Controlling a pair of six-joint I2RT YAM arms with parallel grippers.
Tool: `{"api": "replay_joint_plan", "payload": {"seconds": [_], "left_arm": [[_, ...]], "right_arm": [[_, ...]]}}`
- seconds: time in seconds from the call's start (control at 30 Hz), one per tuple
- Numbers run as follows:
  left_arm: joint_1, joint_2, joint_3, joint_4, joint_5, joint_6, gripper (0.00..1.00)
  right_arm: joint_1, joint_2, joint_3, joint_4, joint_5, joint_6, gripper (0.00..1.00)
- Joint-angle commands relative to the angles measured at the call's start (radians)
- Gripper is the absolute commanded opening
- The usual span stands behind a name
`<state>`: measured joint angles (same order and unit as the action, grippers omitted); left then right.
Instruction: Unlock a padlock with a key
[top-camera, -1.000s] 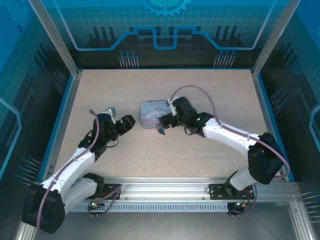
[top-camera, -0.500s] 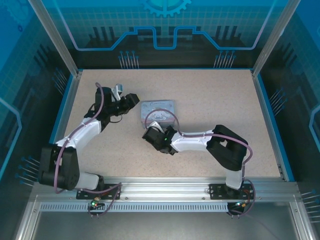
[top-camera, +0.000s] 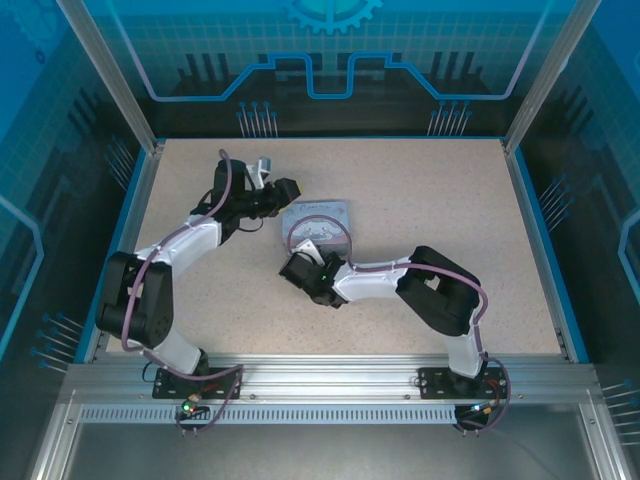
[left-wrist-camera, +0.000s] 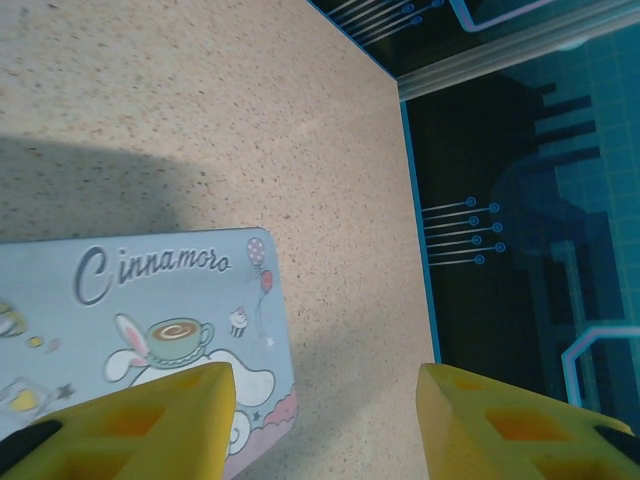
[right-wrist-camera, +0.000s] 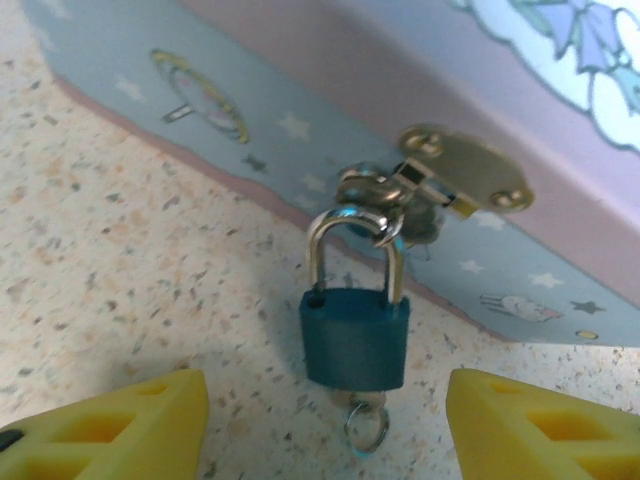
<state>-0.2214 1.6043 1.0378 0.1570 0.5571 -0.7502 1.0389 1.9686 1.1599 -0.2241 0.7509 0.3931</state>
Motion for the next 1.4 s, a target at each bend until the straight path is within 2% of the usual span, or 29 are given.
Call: {"api": "replay_joint_plan", "payload": {"seconds": [0.0, 0.27, 0.5, 0.73, 1.0, 1.2, 1.37], "left_arm": [[-0.030, 0.043, 0.048, 0.003, 0.040, 0.038, 0.51], [-0.042, 0.082, 0.033, -0.018, -0.001, 0.067, 0.50], [-0.042, 0.094, 0.022, -0.056, -0.034, 0.106, 0.50], [-0.042, 0.084, -0.035, -0.026, -0.036, 0.096, 0.50], [-0.053, 0.061, -0.112, 0.039, -0.047, 0.048, 0.51], [-0.063, 0.039, -0.128, 0.057, -0.044, 0.018, 0.50], [-0.070, 0.031, -0.137, 0.059, -0.046, 0.009, 0.49]], "right_arm": [[-0.017, 0.020, -0.020, 0.046, 0.035, 0.014, 0.64], [-0.040, -0.001, -0.064, 0.095, 0.054, -0.004, 0.59], [-0.063, -0.082, -0.145, 0.129, 0.076, -0.012, 0.58], [-0.085, -0.176, -0.255, 0.256, 0.057, -0.097, 0.57], [-0.114, -0.274, -0.407, 0.443, -0.073, -0.223, 0.54], [-0.126, -0.295, -0.470, 0.592, -0.325, -0.357, 0.48], [-0.158, -0.277, -0.470, 0.644, -0.404, -0.408, 0.44]]}}
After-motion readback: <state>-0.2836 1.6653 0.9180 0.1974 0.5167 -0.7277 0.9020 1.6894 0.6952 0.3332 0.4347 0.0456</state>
